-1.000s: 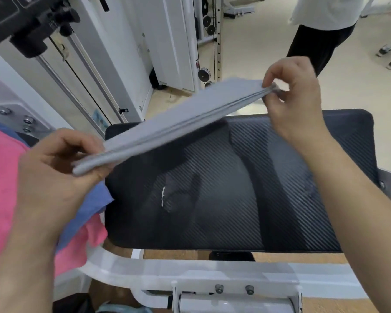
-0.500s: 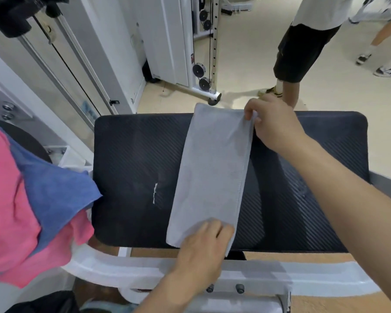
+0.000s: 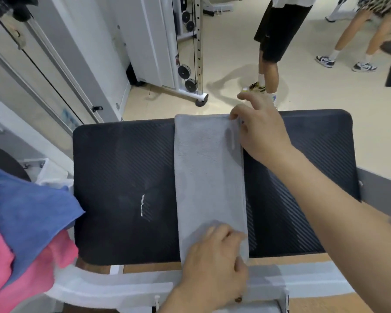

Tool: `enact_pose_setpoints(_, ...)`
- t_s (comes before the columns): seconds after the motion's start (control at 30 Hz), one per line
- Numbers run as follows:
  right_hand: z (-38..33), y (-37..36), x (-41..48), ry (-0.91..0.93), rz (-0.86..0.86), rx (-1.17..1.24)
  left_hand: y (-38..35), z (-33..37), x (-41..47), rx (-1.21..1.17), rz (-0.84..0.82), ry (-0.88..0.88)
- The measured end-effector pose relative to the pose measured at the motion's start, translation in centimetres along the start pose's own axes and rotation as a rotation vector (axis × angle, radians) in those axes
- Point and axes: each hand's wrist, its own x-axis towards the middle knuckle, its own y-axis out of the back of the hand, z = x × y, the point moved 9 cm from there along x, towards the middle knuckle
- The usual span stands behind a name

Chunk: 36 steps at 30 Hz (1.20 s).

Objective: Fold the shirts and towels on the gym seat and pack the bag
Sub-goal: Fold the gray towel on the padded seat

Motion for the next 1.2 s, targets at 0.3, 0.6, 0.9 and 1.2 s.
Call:
enact_pose_setpoints(0.3, -5.7, -2.9, -13.1, -0.069, -0.143, -0.144, 11.6, -6.6, 7.9, 0.495, 0.609, -0.022)
enact_pose_setpoints(0.6, -2.8, -7.0, -21.1, -0.165, -0.303, -0.232, 11.6, -8.9, 10.1, 0.459, 0.467, 0.099)
enact_pose_setpoints(0.9, -3.6, -3.8, -20.5, -0.181, -0.118, -0.198, 3.0, -9.0, -5.7, -0.061, 0.537, 0.248)
enact_pose_setpoints(1.2, -6.5, -4.2, -24.4, 0.015, -0.241, -0.007, -0.1, -8.8, -7.6, -0.291, 0.400, 0.302)
